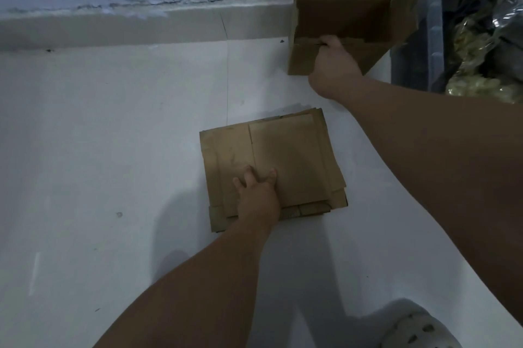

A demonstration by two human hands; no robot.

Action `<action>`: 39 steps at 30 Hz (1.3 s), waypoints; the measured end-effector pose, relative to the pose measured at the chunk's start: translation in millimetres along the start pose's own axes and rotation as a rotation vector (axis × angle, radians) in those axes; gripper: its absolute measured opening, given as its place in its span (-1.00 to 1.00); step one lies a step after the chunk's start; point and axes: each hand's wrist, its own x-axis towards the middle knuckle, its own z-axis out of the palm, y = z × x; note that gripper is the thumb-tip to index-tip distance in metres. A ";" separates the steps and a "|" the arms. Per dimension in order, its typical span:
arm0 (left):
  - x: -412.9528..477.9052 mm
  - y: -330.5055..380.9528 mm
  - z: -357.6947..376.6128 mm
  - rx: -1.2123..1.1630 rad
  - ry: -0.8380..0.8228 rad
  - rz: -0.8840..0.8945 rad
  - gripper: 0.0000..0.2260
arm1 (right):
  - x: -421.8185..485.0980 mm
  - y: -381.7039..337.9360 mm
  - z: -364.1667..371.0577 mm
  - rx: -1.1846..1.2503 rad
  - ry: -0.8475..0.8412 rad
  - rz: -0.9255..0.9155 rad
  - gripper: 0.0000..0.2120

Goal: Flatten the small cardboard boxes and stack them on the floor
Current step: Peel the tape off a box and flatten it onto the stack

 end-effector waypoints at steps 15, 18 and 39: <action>2.6 -8.5 -22.6 -0.322 0.121 -0.035 -0.63 | -155.6 -40.1 -51.7 1.190 0.739 0.282 -0.60; -19.2 -9.3 -32.3 -0.741 0.325 -0.098 -0.59 | -186.5 -32.1 -63.6 1.351 0.754 0.336 -0.50; -125.6 -36.6 -108.4 -1.733 -0.027 0.098 -0.92 | -272.5 6.6 -41.6 2.048 0.131 0.617 -0.74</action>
